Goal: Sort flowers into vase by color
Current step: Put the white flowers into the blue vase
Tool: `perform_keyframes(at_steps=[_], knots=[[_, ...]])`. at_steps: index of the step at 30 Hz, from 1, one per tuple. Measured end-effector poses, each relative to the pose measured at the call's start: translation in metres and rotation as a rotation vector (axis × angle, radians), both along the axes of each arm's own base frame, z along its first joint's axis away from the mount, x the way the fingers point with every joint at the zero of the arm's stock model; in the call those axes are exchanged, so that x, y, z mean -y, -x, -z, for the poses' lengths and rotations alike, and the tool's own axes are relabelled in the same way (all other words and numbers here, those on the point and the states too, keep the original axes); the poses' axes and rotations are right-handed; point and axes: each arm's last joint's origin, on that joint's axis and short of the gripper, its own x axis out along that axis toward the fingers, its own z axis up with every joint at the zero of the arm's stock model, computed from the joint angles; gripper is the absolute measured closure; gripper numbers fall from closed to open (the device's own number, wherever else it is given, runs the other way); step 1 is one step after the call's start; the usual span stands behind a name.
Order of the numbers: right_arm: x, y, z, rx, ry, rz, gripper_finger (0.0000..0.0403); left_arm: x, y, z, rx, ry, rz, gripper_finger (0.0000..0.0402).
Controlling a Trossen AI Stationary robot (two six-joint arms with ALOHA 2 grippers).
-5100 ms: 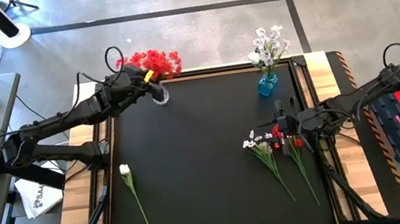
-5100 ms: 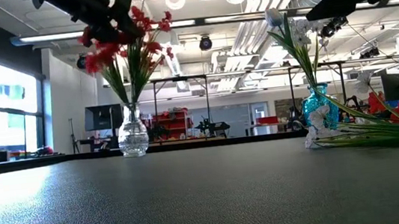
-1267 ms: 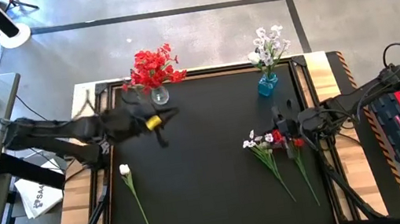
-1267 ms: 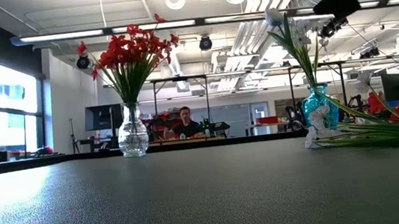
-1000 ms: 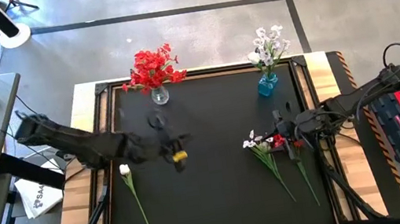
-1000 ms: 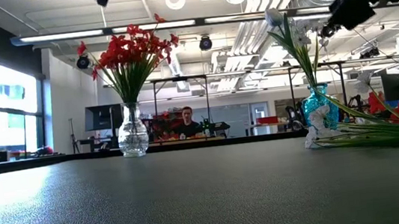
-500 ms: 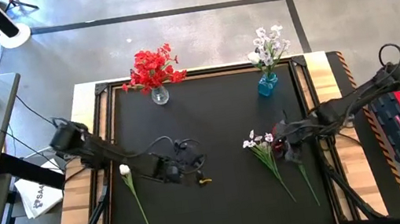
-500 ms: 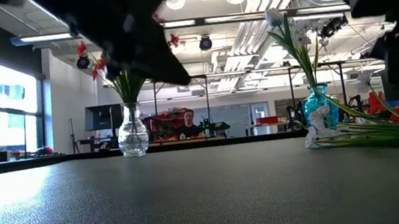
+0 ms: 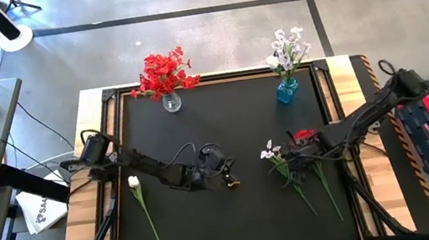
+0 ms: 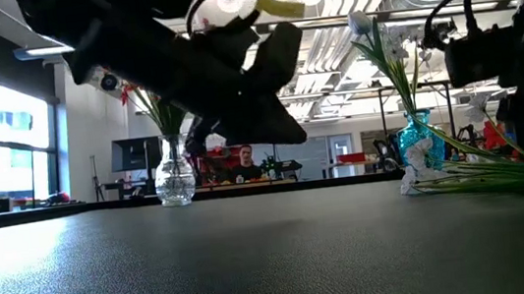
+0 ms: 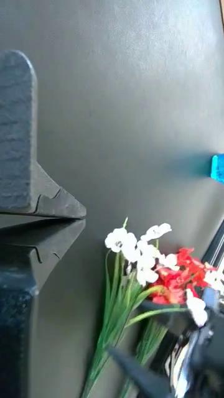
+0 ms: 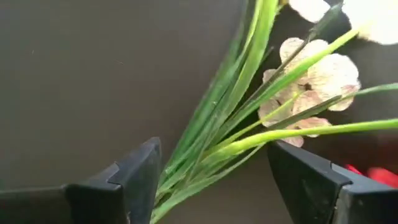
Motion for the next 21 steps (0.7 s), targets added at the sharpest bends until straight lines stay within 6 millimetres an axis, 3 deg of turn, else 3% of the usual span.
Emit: perform_keyframes(at_steps=[8, 15, 19, 21], knots=[[-0.004, -0.012, 0.019, -0.026, 0.061, -0.003, 0.0178, -0.002, -0.003, 0.003, 0.021, 0.009, -0.006, 0.0401], [-0.004, -0.016, 0.020, 0.030, 0.103, -0.013, 0.0301, -0.002, -0.003, 0.003, 0.018, 0.007, -0.005, 0.0401], [-0.007, -0.025, 0.006, 0.202, 0.082, -0.085, 0.0387, -0.002, -0.003, 0.003, 0.019, 0.006, -0.005, 0.0401], [-0.009, -0.030, -0.006, 0.325, 0.077, -0.125, 0.0392, -0.002, -0.003, 0.003, 0.017, 0.000, -0.002, 0.0401]])
